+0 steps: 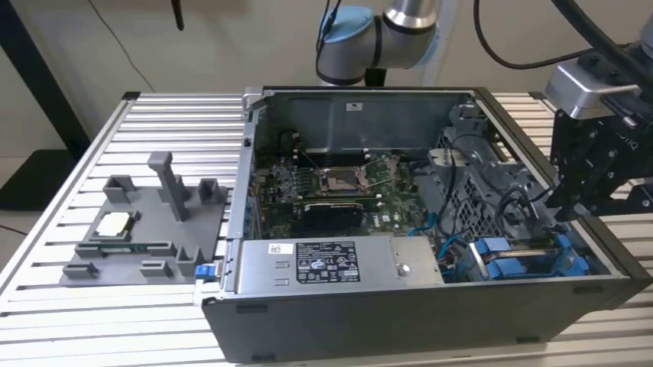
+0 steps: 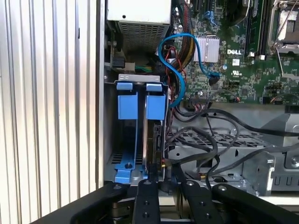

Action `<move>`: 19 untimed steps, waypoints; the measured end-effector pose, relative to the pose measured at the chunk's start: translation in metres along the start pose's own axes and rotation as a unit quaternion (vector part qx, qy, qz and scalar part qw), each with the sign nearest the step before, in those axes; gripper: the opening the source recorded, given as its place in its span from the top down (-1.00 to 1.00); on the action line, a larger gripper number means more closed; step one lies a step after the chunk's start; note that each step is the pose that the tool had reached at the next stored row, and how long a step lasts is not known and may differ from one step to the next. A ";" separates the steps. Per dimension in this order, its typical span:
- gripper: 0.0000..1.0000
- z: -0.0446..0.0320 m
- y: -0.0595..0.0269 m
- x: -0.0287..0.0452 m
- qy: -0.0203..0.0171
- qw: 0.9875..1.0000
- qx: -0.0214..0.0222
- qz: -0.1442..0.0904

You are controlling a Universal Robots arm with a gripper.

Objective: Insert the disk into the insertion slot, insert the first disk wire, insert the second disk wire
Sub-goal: 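Insert the second disk wire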

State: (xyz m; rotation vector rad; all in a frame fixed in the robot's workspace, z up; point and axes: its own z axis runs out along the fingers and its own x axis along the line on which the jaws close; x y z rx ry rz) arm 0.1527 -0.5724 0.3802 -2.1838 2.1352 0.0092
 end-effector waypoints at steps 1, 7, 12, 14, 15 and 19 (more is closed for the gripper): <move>0.47 0.0001 -0.0010 -0.0003 0.000 1.000 0.000 0.000; 0.47 0.0008 -0.0091 -0.0035 0.000 1.000 0.000 0.000; 0.47 0.0014 -0.0160 -0.0071 0.000 1.000 -0.001 0.000; 0.47 0.0015 -0.0186 -0.0088 0.000 1.000 -0.003 0.000; 0.47 0.0015 -0.0197 -0.0097 0.000 1.000 -0.004 0.000; 0.47 -0.0012 -0.0234 -0.0130 0.001 1.000 -0.010 0.001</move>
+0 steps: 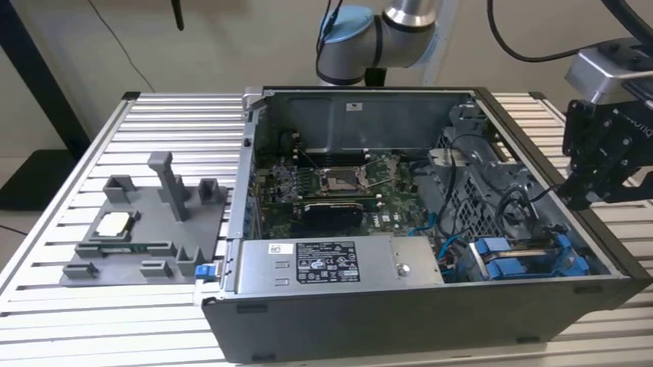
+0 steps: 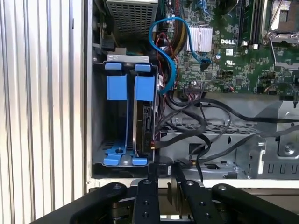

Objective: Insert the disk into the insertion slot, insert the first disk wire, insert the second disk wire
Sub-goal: 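Insert the second disk wire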

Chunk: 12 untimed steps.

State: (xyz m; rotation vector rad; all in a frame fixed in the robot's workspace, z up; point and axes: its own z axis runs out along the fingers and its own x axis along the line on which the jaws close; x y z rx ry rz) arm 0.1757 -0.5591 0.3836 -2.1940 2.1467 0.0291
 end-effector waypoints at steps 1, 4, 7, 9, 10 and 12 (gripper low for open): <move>0.47 -0.0014 -0.0006 -0.0006 0.000 1.000 -0.001 0.000; 0.47 -0.0064 -0.0020 -0.0024 0.000 1.000 -0.006 0.000; 0.47 -0.0101 -0.0037 -0.0042 0.000 1.000 -0.010 0.001; 0.47 -0.0103 -0.0053 -0.0051 0.000 1.000 -0.012 0.001; 0.47 -0.0103 -0.0064 -0.0053 0.000 1.000 -0.013 0.001; 0.47 -0.0104 -0.0069 -0.0056 0.000 1.000 -0.013 0.001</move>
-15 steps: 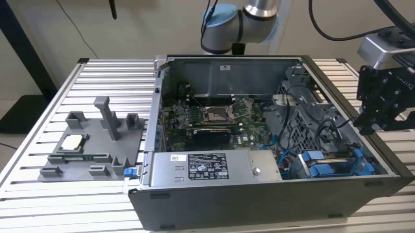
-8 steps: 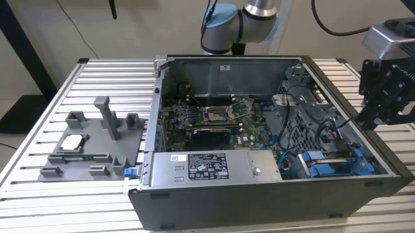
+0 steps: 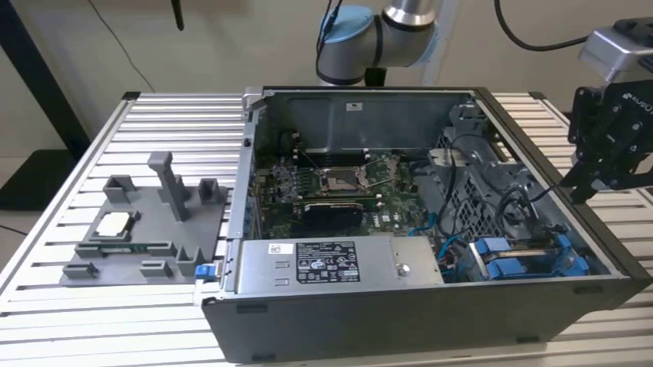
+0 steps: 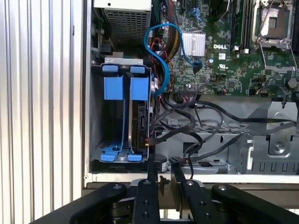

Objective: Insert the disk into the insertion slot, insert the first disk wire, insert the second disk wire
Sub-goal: 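Insert the second disk wire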

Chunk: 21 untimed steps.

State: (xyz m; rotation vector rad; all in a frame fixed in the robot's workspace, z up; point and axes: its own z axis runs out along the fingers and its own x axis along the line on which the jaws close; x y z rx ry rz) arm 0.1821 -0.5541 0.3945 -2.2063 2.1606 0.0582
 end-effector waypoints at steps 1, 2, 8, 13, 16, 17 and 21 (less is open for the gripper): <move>0.47 0.0000 0.0000 0.0000 0.000 1.000 0.000 0.000; 0.47 0.0000 0.0000 0.0000 0.000 1.000 0.000 0.000; 0.47 0.0014 -0.0111 -0.0018 0.000 1.000 -0.002 0.000; 0.47 0.0126 -0.0226 -0.0010 0.000 1.000 -0.010 0.001; 0.47 0.0132 -0.0227 -0.0004 -0.001 1.000 -0.012 0.001; 0.47 0.0134 -0.0227 -0.0003 -0.002 1.000 -0.012 0.001; 0.47 0.0140 -0.0227 -0.0002 -0.015 1.000 -0.017 0.001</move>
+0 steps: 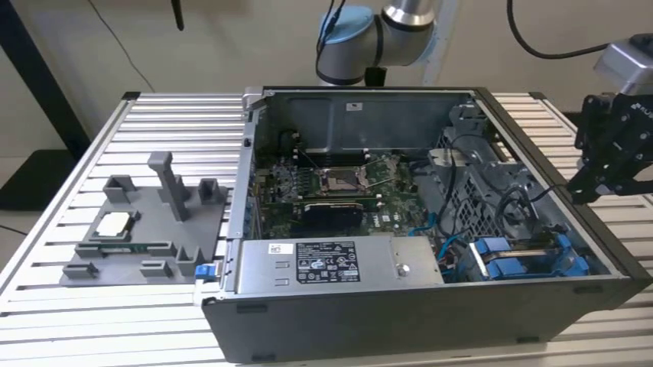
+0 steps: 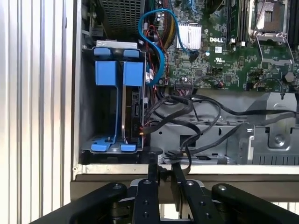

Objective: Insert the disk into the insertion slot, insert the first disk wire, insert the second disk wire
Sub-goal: 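Insert the second disk wire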

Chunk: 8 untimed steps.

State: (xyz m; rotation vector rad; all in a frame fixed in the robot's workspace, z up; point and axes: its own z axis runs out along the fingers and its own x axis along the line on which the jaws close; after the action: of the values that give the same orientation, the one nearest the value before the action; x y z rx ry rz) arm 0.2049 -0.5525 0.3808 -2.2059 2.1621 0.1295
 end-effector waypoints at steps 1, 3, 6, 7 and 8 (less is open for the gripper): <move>0.47 0.0001 0.0000 0.0000 -0.004 1.000 -0.001 0.000; 0.47 0.0004 0.0000 0.0000 -0.011 1.000 -0.002 0.000; 0.47 0.0007 -0.0001 0.0000 -0.012 1.000 -0.002 0.000; 0.47 0.0009 -0.0001 0.0001 -0.013 1.000 -0.002 0.000; 0.47 0.0013 -0.0001 0.0001 -0.014 1.000 -0.002 0.000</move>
State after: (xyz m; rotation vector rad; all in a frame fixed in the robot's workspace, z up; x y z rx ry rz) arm 0.2050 -0.5525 0.3795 -2.1924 2.1490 0.1633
